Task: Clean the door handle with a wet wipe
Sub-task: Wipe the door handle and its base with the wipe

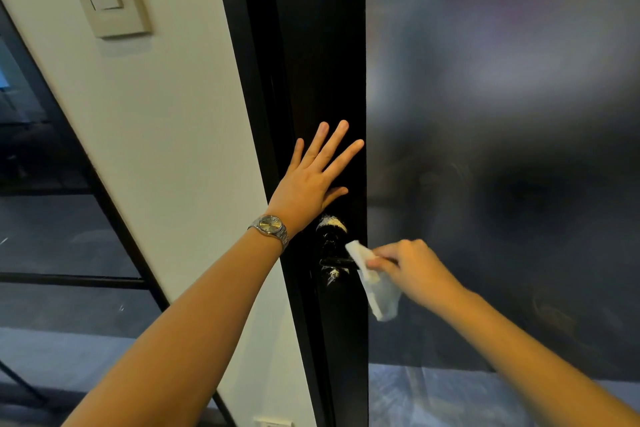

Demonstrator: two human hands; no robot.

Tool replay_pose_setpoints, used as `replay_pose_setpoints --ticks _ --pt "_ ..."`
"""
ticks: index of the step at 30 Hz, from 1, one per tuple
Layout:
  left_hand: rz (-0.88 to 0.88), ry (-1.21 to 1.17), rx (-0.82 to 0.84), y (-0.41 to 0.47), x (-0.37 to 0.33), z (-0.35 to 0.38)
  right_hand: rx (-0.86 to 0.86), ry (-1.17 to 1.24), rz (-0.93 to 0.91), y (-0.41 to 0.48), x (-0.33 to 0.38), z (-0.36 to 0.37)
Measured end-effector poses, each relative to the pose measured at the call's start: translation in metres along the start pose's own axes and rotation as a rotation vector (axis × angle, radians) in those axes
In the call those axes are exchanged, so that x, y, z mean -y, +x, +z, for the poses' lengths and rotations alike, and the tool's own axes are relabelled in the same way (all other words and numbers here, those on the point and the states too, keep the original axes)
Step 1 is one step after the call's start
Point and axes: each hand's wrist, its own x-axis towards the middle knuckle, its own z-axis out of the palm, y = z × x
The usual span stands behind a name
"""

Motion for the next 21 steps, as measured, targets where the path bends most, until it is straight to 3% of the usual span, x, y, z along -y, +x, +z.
replay_pose_setpoints --ticks 2,7,14,18,21 --pt "-0.002 0.003 0.003 0.000 -0.001 -0.001 0.038 -0.001 0.047 0.004 0.004 -0.002" --pt "-0.007 0.000 0.012 -0.001 -0.001 -0.001 -0.028 -0.159 -0.061 0.005 0.015 0.029" --pt "-0.020 -0.020 0.023 0.000 -0.002 -0.002 0.437 0.163 0.170 0.020 -0.010 -0.023" --pt "-0.033 -0.034 0.042 0.000 -0.004 -0.003 0.394 -0.022 0.108 0.032 0.014 -0.007" --pt "-0.032 -0.040 0.052 -0.001 -0.004 -0.005 0.358 -0.023 0.051 0.033 0.022 0.009"
